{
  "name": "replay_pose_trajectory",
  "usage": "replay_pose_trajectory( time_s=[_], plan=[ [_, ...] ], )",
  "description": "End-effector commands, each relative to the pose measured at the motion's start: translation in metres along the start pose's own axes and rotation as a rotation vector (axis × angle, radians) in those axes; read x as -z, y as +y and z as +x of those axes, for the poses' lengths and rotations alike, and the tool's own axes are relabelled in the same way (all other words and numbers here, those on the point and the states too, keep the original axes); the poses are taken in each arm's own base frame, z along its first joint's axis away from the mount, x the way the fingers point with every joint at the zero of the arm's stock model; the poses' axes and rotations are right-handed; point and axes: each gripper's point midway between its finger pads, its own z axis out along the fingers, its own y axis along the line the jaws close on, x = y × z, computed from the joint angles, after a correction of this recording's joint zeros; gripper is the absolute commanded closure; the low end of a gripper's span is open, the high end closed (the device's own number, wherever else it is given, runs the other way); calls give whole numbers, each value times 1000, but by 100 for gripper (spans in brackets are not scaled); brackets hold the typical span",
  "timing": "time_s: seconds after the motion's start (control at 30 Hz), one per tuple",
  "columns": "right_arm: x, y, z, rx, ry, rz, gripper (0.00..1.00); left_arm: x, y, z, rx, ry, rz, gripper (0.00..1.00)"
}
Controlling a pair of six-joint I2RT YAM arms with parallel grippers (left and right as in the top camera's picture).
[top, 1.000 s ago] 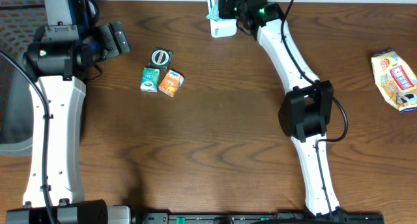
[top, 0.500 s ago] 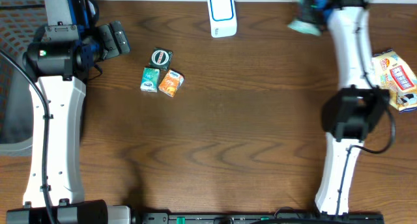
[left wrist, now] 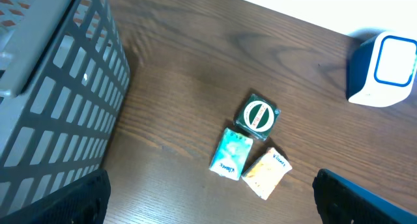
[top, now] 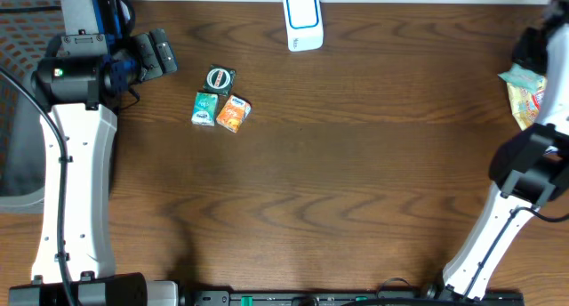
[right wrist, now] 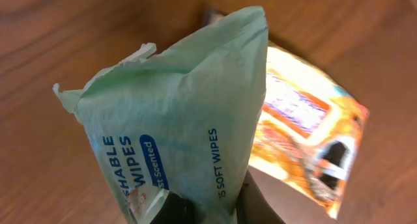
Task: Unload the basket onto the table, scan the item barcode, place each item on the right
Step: 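Carry the green pack right and drop it on the yellow bag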
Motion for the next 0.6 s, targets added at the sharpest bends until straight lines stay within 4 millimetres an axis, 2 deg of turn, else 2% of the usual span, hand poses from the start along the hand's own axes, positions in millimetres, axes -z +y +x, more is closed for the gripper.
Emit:
replay_pose_trajectory(
  time_s=[0.0, 0.07, 0.1, 0.23, 0.27, 0.33, 0.43, 0.5, 0.57],
  plan=[
    [2, -35, -5, -114, 0, 35, 99, -3, 3, 2, 7, 9, -15, 2],
    [-5, -46, -1, -131, 23, 39, 94, -3, 3, 2, 7, 9, -15, 2],
    [-8, -50, 1, -136, 32, 45, 88, -3, 3, 2, 8, 9, -15, 3],
    [-25, -64, 12, -152, 80, 66, 60, -3, 3, 2, 8, 9, -15, 3],
    [-30, -66, 16, -154, 92, 70, 48, -3, 3, 2, 8, 9, -15, 2],
    [-35, -68, 21, -154, 110, 75, 36, -3, 3, 2, 7, 9, -15, 2],
    [-34, -67, 22, -152, 113, 70, 25, -3, 3, 2, 8, 9, -15, 2],
    [-29, -60, 22, -150, 112, 38, 23, -3, 3, 2, 7, 9, -15, 2],
    [-19, -44, 20, -150, 108, -43, 22, -3, 3, 2, 8, 9, -15, 3]
  ],
)
